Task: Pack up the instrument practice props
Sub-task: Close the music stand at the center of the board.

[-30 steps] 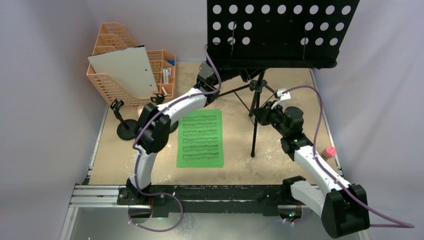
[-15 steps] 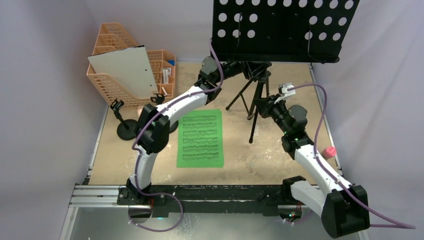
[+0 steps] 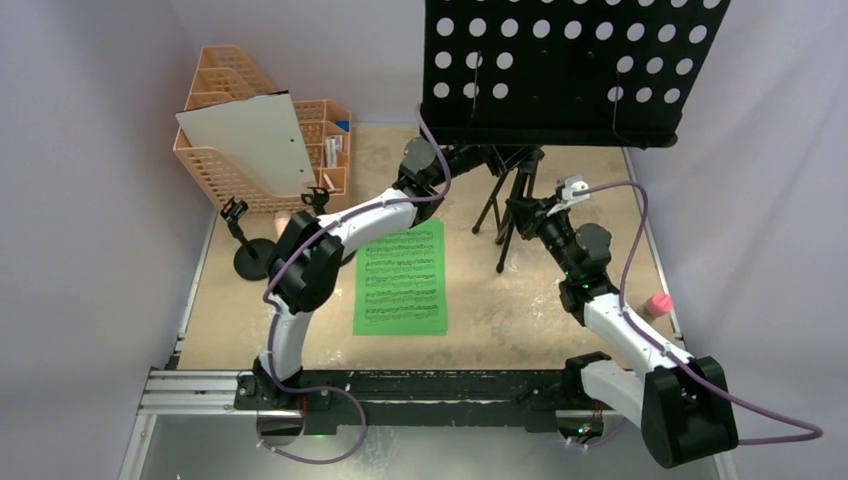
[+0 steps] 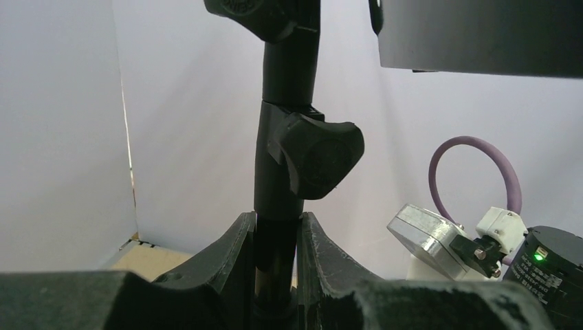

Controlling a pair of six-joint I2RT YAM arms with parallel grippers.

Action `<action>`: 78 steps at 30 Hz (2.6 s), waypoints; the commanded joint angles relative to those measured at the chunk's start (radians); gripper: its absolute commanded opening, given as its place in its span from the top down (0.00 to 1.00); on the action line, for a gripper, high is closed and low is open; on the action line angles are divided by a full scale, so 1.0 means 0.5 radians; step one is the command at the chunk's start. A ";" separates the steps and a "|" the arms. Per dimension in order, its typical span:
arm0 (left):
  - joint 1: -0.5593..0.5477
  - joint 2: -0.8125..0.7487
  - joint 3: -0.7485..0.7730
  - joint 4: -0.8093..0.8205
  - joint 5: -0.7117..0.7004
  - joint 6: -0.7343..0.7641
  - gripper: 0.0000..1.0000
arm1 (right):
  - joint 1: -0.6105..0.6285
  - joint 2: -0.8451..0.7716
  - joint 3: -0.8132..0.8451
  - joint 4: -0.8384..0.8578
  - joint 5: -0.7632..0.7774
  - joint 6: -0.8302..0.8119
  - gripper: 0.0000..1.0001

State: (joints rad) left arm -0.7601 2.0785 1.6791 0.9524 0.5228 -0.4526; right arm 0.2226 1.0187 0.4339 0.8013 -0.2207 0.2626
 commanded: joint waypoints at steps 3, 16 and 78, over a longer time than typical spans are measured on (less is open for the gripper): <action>-0.110 -0.235 -0.232 0.286 0.116 -0.074 1.00 | -0.049 0.033 0.111 0.656 0.310 -0.012 1.00; -0.106 -0.324 -0.326 0.126 -0.027 0.144 1.00 | -0.050 0.120 -0.029 0.746 0.237 -0.057 0.56; -0.060 -0.436 -0.301 -0.114 -0.526 -0.223 1.00 | 0.017 0.393 0.106 0.652 -0.175 0.103 0.83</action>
State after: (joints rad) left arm -0.7944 1.9427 1.5078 0.8894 0.3256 -0.4557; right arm 0.2291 1.2991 0.4854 1.1435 -0.3077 0.2840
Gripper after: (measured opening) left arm 0.232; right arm 0.524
